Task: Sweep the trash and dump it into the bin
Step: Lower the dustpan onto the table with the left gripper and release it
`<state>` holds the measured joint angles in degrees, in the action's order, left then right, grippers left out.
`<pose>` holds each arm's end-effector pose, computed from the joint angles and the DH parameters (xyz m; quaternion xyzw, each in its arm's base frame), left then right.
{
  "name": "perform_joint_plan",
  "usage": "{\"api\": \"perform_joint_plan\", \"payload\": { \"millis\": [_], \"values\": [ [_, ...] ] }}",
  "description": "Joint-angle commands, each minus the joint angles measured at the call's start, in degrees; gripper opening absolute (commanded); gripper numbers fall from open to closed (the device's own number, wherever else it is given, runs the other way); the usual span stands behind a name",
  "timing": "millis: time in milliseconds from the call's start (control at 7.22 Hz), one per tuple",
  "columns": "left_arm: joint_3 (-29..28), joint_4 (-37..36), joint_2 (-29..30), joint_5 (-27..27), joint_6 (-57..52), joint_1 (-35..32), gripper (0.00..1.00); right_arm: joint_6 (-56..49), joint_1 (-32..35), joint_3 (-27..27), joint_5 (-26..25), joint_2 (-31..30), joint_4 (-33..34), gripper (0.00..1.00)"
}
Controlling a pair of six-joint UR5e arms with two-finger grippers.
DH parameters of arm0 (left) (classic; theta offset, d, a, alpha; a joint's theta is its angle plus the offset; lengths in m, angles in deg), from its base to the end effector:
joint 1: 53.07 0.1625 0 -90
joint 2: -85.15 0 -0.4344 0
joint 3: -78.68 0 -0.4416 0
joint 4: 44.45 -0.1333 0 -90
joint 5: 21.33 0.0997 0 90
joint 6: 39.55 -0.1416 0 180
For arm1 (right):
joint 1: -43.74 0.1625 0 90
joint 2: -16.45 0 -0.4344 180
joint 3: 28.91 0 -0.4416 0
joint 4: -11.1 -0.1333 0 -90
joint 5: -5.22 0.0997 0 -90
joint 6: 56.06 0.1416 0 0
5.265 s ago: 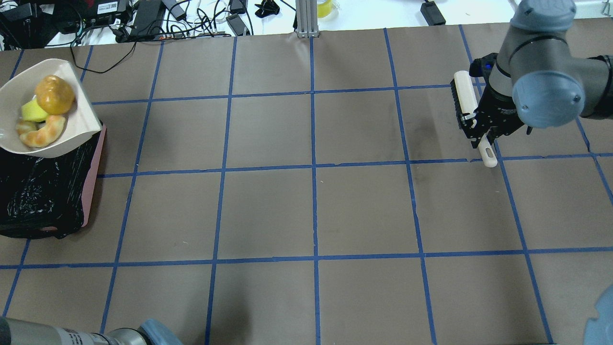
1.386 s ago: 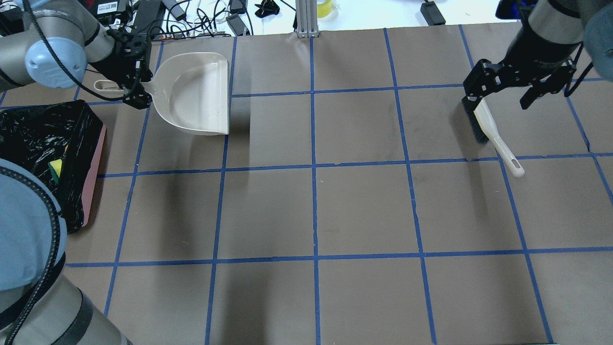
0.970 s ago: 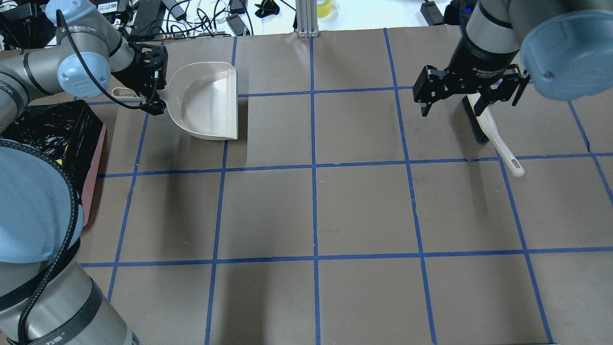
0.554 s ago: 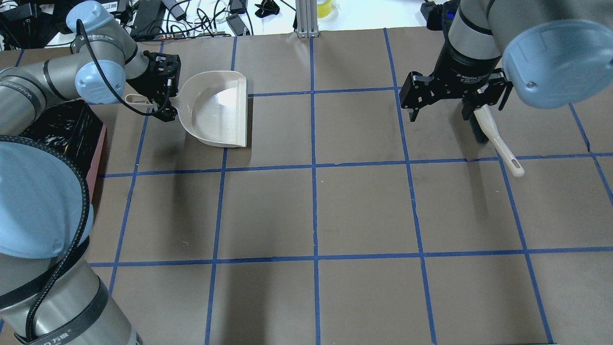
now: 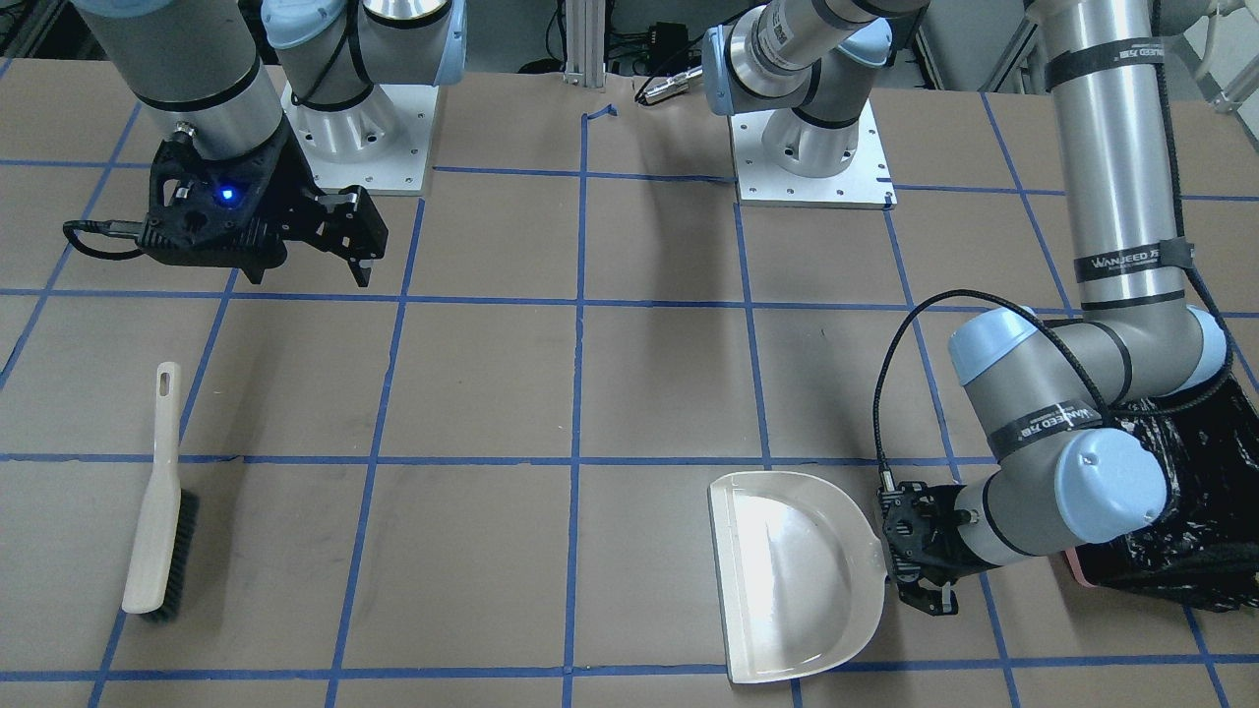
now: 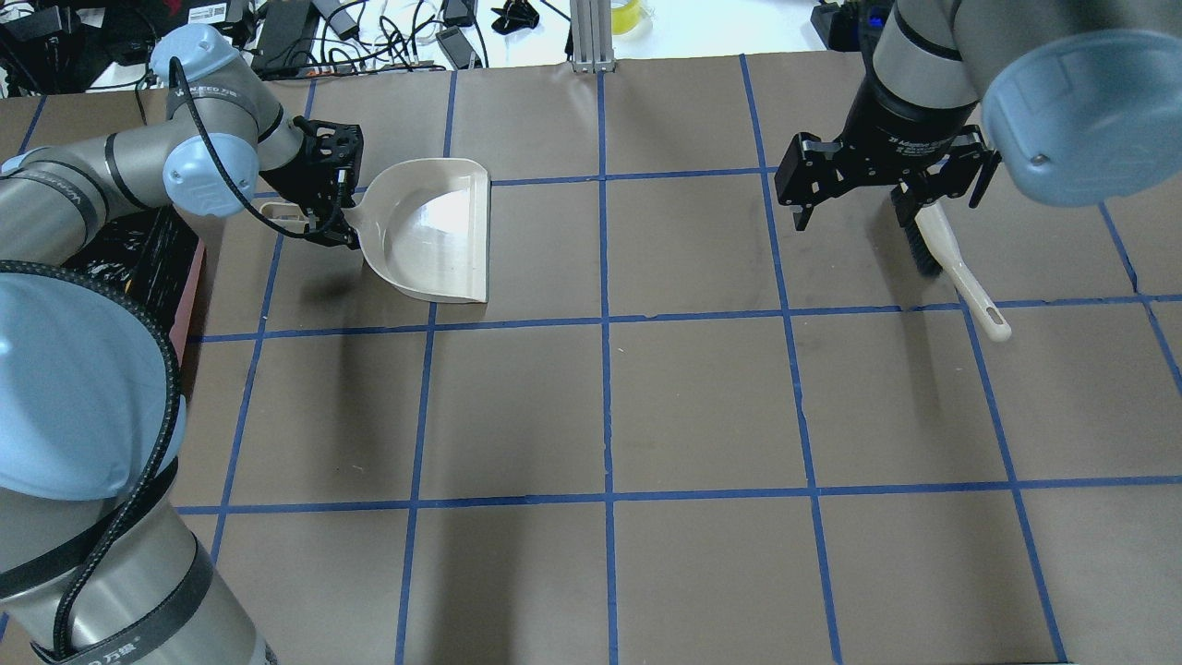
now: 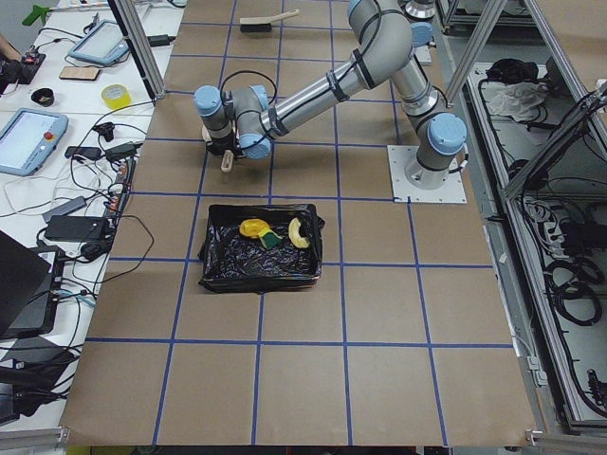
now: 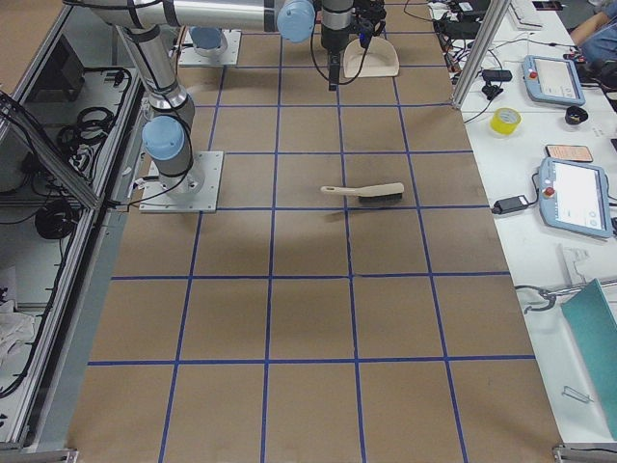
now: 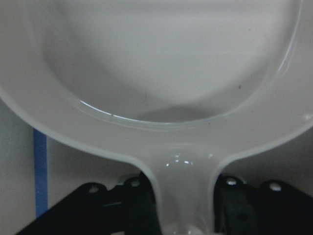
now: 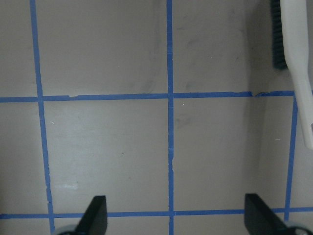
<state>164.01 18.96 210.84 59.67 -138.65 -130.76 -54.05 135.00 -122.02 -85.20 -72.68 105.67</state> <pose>0.0017 -0.7371 0.1406 -0.6822 -0.7259 0.0431 0.0760 0.1443 -0.5452 0.4256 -0.0066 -1.0000 0.0053 0.0035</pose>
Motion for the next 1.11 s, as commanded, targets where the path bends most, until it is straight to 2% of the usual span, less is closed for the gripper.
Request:
{"api": "perform_joint_plan", "payload": {
  "millis": [0, 277, 416, 693, 831, 970],
  "values": [
    [-0.2, 0.7, -2.7, 1.4, 7.8, -1.1, 0.89, -0.1, 0.1, -0.3, 0.1, -0.4, -0.2, 1.0],
    [-0.8, 5.9, -7.5, 3.3, 10.1, -2.6, 0.89, -0.2, 0.1, -0.2, 0.0, -1.3, -0.5, 1.0],
    [-1.0, 10.1, -10.1, 3.4, 15.5, -2.9, 0.89, -0.1, 0.1, -0.4, 0.0, -2.3, -0.9, 1.0],
    [-1.0, 16.4, -16.1, 4.0, 39.4, -6.7, 0.97, -0.2, 0.1, -0.5, -0.1, -2.4, -0.8, 1.0],
    [-0.8, 16.4, -18.8, 9.4, 53.2, -9.9, 1.0, -0.2, 0.1, -0.5, 0.0, -2.4, -0.7, 1.0],
    [-0.3, 17.2, -21.5, 11.4, 60.4, -12.5, 1.0, -0.1, 0.1, -0.6, 0.0, -2.4, -0.7, 1.0]
  ]
}}
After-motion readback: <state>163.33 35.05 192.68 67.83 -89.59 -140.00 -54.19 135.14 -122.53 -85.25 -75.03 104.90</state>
